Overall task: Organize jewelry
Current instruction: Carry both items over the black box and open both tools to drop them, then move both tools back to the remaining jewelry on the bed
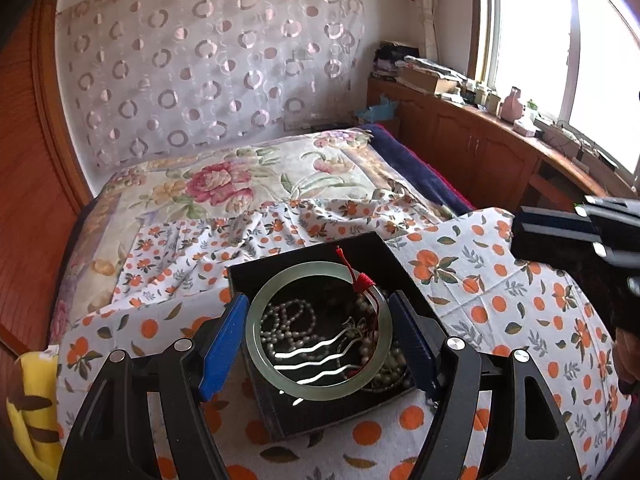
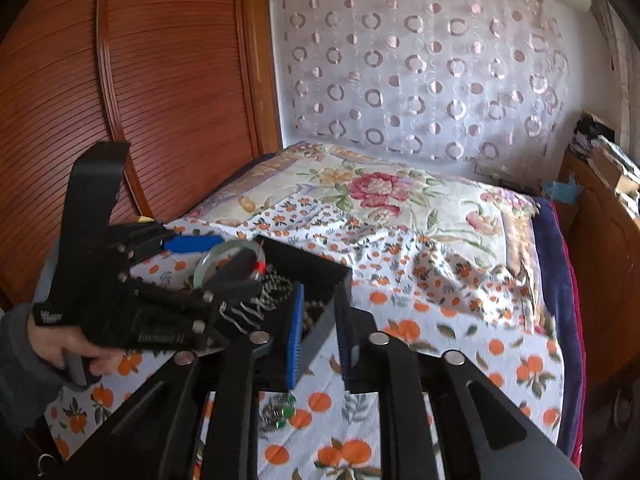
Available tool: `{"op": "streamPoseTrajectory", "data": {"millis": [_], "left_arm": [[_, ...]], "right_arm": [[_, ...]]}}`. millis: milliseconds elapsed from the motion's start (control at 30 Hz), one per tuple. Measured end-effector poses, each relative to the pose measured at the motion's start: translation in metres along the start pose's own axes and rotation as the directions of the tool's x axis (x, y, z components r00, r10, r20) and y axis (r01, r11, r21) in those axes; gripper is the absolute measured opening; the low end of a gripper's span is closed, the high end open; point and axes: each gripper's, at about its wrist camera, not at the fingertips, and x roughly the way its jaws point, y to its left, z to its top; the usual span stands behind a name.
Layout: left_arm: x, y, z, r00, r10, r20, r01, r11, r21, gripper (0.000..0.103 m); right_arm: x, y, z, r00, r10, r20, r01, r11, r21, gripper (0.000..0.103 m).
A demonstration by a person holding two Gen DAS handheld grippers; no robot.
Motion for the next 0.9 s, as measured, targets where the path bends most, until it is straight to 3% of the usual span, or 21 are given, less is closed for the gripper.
{"op": "streamPoseTrajectory", "data": {"millis": [300,367,533,900], "left_arm": [[0.012,-0.008,0.0,1.0,0.016,-0.021,-0.016,1.0,0.011,0.07],[0.009,-0.007,0.001,1.0,0.017,-0.015,-0.017,1.0,0.007,0.077],[-0.003,-0.007,-0.003,1.0,0.017,-0.004,-0.017,1.0,0.006,0.077],[-0.056,-0.007,-0.067,1.0,-0.012,-0.024,0.012,1.0,-0.002,0.077]], "right_arm": [[0.004,-0.006,-0.036,0.999,-0.013,-0.046,0.014,1.0,0.026,0.019],[0.004,-0.004,-0.042,0.999,-0.015,-0.052,0.016,0.999,0.027,0.019],[0.006,0.001,-0.057,0.997,0.0,-0.076,0.003,0.999,0.038,0.019],[0.0,0.041,-0.103,0.988,0.046,-0.148,-0.044,0.999,0.012,0.019]]}}
